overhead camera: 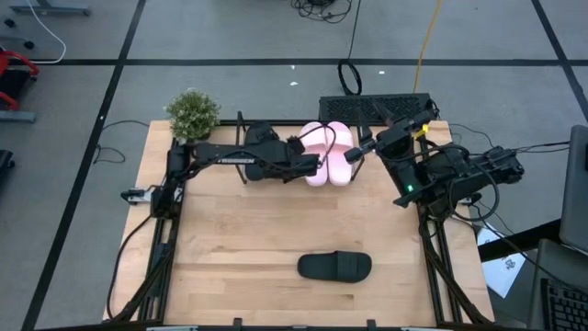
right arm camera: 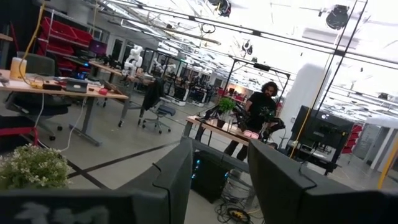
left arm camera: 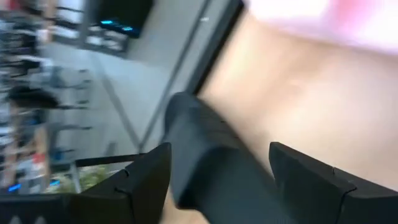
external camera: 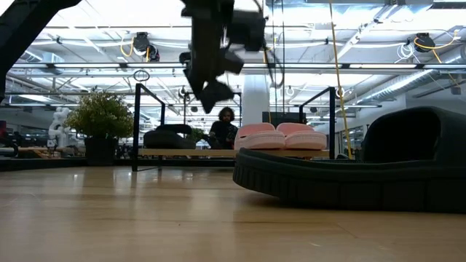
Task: Pick and place slides into the shelf
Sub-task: Put the black slide on the shelf
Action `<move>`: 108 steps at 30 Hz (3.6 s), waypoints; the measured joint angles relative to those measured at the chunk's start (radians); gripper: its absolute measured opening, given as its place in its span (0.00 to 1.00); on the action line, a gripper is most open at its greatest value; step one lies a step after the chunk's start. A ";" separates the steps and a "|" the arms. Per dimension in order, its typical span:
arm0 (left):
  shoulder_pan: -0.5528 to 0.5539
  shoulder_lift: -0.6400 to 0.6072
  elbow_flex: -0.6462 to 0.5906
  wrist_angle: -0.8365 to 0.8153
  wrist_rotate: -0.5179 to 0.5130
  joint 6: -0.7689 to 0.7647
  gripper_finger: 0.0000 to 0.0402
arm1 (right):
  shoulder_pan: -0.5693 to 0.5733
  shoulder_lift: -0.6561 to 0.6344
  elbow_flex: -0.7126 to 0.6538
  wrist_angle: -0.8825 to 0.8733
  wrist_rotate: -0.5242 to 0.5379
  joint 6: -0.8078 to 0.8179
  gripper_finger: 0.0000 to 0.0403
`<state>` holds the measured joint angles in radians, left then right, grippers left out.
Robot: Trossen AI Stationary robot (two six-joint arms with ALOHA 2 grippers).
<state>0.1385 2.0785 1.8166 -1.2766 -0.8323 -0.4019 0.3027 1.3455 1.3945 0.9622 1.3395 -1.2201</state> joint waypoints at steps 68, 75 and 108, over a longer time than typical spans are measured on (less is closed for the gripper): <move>-0.476 0.148 -0.190 1.265 0.684 -1.090 0.68 | -0.159 -0.164 0.000 0.002 -0.098 -0.242 0.36; -0.472 0.172 -0.189 1.298 0.694 -1.121 0.68 | -0.158 -0.178 0.000 -0.004 -0.114 -0.232 0.36; -0.459 0.174 -0.189 1.298 0.649 -0.945 0.10 | -0.158 -0.178 0.000 -0.004 -0.114 -0.232 0.36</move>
<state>-0.3210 2.2520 1.6279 0.0209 -0.1837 -1.3467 0.1444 1.1675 1.3948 0.9582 1.2256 -1.4521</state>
